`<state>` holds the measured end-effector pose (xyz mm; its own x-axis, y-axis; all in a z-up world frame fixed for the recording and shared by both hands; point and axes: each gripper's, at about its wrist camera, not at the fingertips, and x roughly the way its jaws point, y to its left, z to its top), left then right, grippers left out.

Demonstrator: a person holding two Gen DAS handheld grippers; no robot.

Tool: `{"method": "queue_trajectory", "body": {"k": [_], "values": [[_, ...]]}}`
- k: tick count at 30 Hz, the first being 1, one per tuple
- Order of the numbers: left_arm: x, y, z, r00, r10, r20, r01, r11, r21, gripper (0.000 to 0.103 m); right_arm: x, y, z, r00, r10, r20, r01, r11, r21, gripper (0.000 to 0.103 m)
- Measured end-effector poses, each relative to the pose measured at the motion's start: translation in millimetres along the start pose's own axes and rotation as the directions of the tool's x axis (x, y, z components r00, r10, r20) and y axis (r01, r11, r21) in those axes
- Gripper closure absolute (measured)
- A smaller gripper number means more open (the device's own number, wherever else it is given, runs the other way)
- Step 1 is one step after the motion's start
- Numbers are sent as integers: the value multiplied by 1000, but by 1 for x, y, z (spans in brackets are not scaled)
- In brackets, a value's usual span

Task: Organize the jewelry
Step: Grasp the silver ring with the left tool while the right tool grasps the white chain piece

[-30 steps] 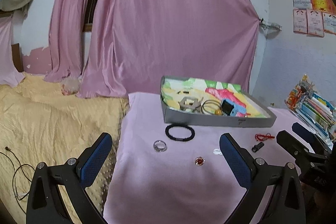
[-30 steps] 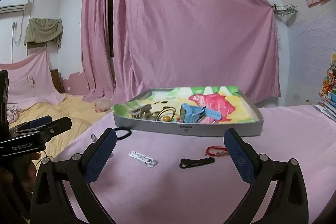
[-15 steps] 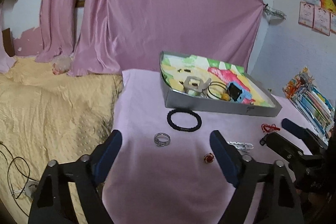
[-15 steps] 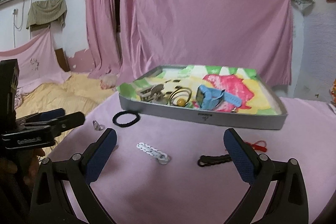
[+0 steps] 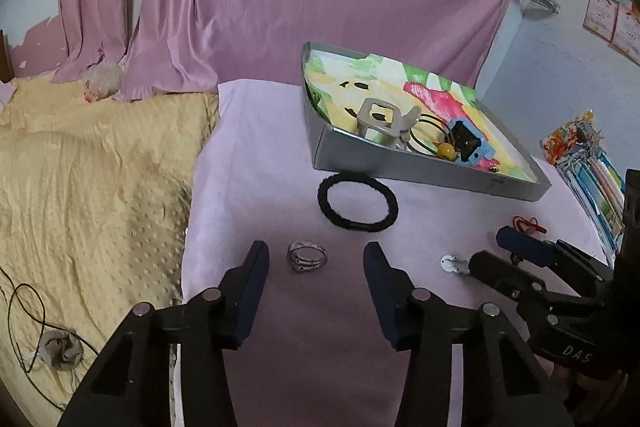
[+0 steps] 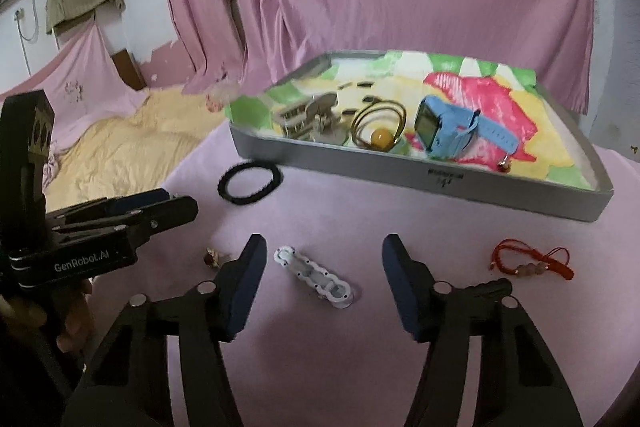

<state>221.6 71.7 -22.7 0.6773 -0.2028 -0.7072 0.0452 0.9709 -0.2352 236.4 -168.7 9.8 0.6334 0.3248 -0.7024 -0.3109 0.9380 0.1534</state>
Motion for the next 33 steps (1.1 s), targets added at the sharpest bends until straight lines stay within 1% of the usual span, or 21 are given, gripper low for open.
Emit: {"method": "queue_trajectory", "body": {"k": [2, 3, 6, 8, 11, 13, 18, 21, 24, 26, 30, 33], "values": [[1, -1, 2, 1000, 9, -4, -9, 1000, 1, 60, 5, 2, 1, 1000, -1, -20, 1, 1000, 0, 49], [2, -1, 3, 1000, 14, -6, -14, 1000, 3, 61, 5, 1, 1, 1000, -2, -25, 2, 1000, -1, 52], [4, -4, 4, 999, 38, -8, -38, 999, 11, 67, 7, 1, 1, 999, -2, -46, 3, 1000, 3, 56], [4, -5, 4, 999, 43, -10, -43, 999, 13, 73, 8, 1, -1, 998, 4, -59, -4, 1000, 10, 56], [4, -5, 4, 999, 48, -14, -47, 999, 19, 81, 8, 6, -6, 998, 7, -66, -6, 1000, 11, 57], [3, -5, 3, 999, 48, -15, -47, 999, 21, 83, 5, 10, -9, 998, -9, -59, 8, 1000, -6, 61], [1, -6, 1, 999, 40, -15, -40, 999, 21, 83, 0, 15, -12, 999, -11, -54, 10, 1000, -5, 76], [-2, -6, -3, 999, 34, -18, -34, 999, 18, 83, -2, 21, -15, 998, -14, -55, 13, 1000, -17, 80], [-6, -7, -7, 999, 26, -21, -25, 1000, 17, 83, -4, 26, -18, 998, -17, -55, 15, 1000, -24, 82], [-9, -6, -11, 1000, 17, -21, -17, 1000, 10, 83, -5, 31, -19, 998, -25, -55, 23, 999, -39, 88], [-13, -8, -16, 1000, 2, -21, -2, 1000, 15, 83, -5, 34, -19, 998, -42, -50, 40, 998, -46, 89], [-15, -12, -19, 1000, -6, -24, 7, 1000, 31, 83, -7, 34, -21, 999, -30, -39, 29, 999, -29, 89]]}}
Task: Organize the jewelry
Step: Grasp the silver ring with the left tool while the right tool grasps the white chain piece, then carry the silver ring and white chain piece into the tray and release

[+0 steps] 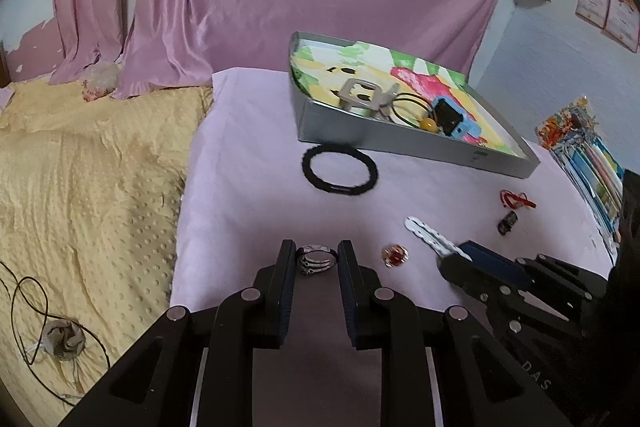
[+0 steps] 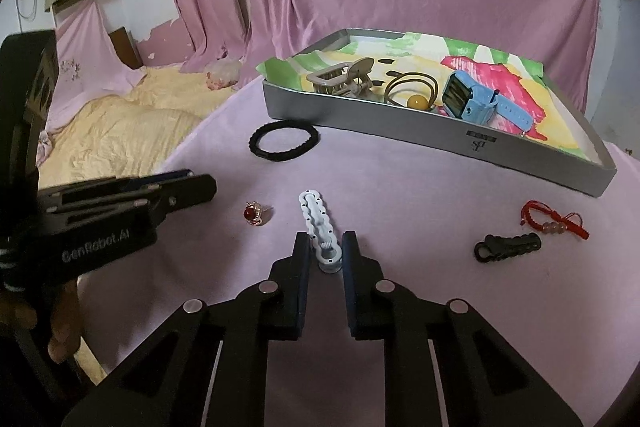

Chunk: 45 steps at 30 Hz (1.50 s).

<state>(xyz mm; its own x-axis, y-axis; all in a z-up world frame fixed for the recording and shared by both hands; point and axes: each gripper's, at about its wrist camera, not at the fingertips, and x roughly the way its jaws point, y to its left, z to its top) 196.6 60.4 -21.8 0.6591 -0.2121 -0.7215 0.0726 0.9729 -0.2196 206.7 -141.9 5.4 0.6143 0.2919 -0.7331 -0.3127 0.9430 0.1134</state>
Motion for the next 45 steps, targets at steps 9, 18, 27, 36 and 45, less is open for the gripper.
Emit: {"method": "queue_trajectory", "body": {"k": [9, 18, 27, 36, 45], "values": [[-9, -13, 6, 999, -21, 34, 21, 1000, -2, 83, -6, -12, -3, 998, 34, 49, -36, 999, 36, 89], [-5, -42, 40, 993, -59, 104, 59, 998, 6, 83, -32, -42, 15, 987, 9, 162, -19, 998, 64, 89], [18, -81, 88, 986, -79, 149, 77, 997, 25, 83, -37, -104, 55, 970, -81, 229, 56, 992, 114, 89], [64, -105, 107, 995, -44, 92, 45, 999, -6, 83, -7, -151, 66, 981, -87, 171, 60, 986, 156, 89], [97, -122, 113, 1000, -4, 23, 4, 1000, 5, 83, 24, -173, 70, 993, -49, 104, 31, 986, 164, 89]]}}
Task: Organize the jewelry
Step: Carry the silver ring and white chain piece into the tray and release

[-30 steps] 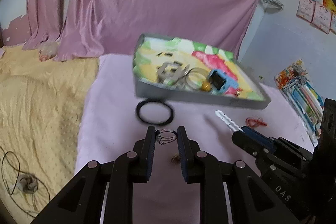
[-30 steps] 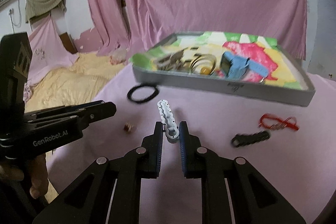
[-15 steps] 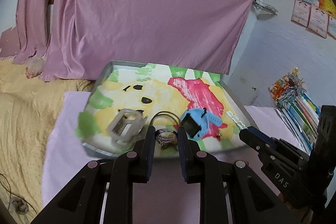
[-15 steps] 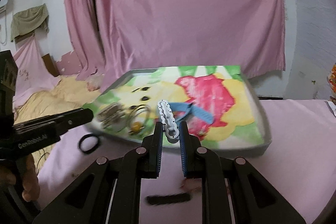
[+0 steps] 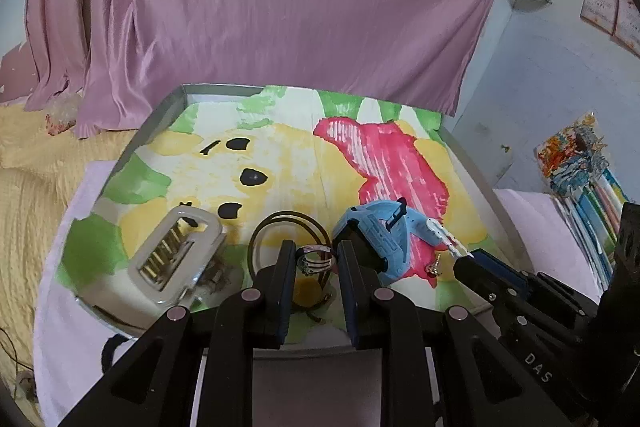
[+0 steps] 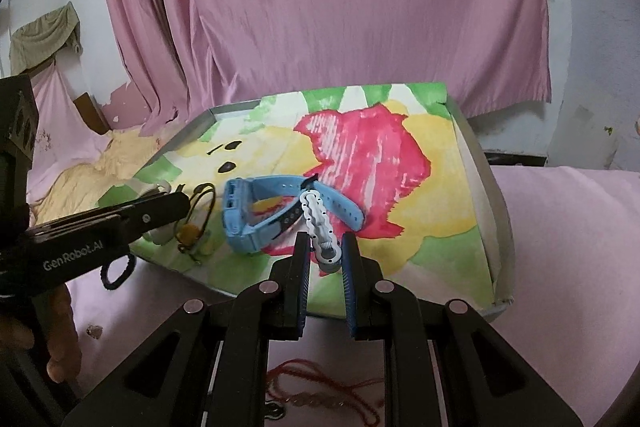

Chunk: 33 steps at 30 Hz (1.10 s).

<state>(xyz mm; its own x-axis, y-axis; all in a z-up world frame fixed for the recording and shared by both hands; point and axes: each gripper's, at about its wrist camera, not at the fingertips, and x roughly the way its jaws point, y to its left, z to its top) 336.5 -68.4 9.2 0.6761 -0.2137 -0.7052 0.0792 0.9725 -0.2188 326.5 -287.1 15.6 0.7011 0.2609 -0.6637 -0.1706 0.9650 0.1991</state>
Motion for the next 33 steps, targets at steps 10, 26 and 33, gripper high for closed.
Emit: {"method": "queue_trajectory", "body": {"k": [10, 26, 33], "values": [[20, -7, -6, 997, 39, -62, -37, 999, 29, 83, 13, -1, 0, 998, 46, -50, -45, 999, 14, 89], [2, -5, -6, 1000, 17, -19, -17, 1000, 5, 49, 3, -11, -1, 999, 24, -28, -24, 999, 24, 79], [-18, -7, -7, 998, 10, 56, -11, 1000, 8, 39, -23, -16, -2, 997, 4, 80, -6, 1000, 27, 53]]}}
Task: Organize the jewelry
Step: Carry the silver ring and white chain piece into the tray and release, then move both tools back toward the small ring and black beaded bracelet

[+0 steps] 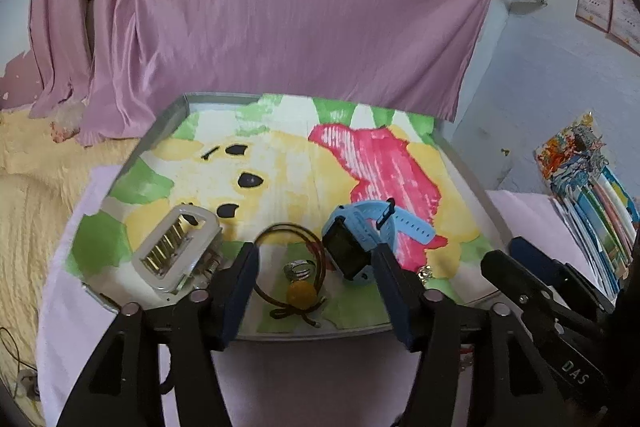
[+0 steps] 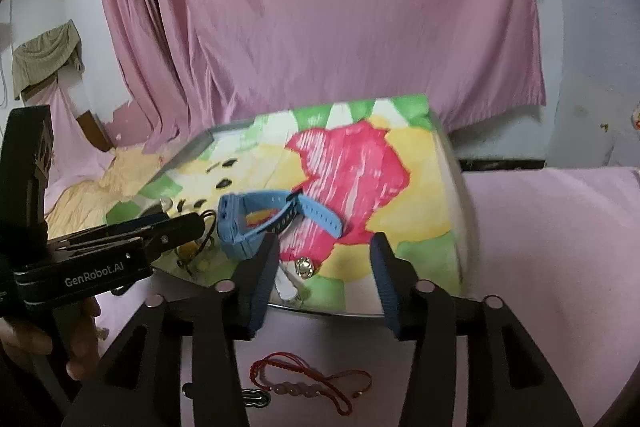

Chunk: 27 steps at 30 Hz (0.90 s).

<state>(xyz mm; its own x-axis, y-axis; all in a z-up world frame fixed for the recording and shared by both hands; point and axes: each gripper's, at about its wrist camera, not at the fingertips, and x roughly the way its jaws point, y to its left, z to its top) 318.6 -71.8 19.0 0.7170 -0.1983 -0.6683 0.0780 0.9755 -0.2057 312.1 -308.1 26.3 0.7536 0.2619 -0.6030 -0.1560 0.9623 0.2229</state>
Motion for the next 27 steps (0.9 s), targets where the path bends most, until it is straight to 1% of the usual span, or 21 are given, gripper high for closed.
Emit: {"method": "queue_trajectory", "body": {"k": [1, 2, 3, 5, 6, 7, 9, 11, 13, 16, 20, 24, 27], "values": [[-4, 0, -1, 1000, 1, 17, -1, 1000, -3, 31, -4, -1, 1, 1000, -6, 16, 6, 1000, -1, 49], [-10, 2, -2, 999, 4, 43, -4, 1000, -10, 26, -8, -1, 0, 999, -12, 33, 12, 1000, -3, 39], [-13, 2, -2, 998, 6, 57, -5, 1000, -13, 25, -13, -1, 0, 998, -24, 57, 24, 1000, -4, 29], [-21, 3, -5, 996, 13, 84, -12, 1000, -12, 19, -20, -3, 0, 996, -39, 86, 39, 999, -2, 20], [-25, 4, -6, 995, 18, 96, -17, 1000, -14, 15, -25, -3, 0, 993, -42, 107, 42, 999, -2, 19], [-29, 6, -8, 994, 21, 110, -19, 1000, -19, 9, -28, -4, 0, 992, -41, 115, 42, 999, -1, 18], [-39, 9, -12, 989, 21, 149, -17, 999, -28, 6, -35, -4, -1, 989, -42, 141, 43, 999, 0, 8], [-46, 11, -15, 984, 25, 174, -21, 1000, -23, 4, -42, -3, -2, 985, -47, 168, 48, 999, -2, 5], [-55, 11, -19, 977, 35, 209, -32, 999, -19, 3, -48, -3, -4, 981, -44, 187, 46, 999, -5, 5], [-71, 13, -27, 962, 40, 272, -40, 999, -8, 1, -59, -2, -8, 975, -36, 219, 38, 999, -4, 4], [-89, 14, -37, 943, 38, 331, -43, 999, 8, 0, -75, 2, -16, 965, -34, 260, 39, 999, -16, 3], [-101, 15, -46, 934, 35, 355, -41, 999, 10, 0, -93, 6, -27, 952, -49, 301, 61, 998, -30, 2], [-108, 18, -55, 931, 34, 363, -39, 999, 7, 0, -101, 8, -34, 948, -54, 314, 70, 997, -40, 2]]}}
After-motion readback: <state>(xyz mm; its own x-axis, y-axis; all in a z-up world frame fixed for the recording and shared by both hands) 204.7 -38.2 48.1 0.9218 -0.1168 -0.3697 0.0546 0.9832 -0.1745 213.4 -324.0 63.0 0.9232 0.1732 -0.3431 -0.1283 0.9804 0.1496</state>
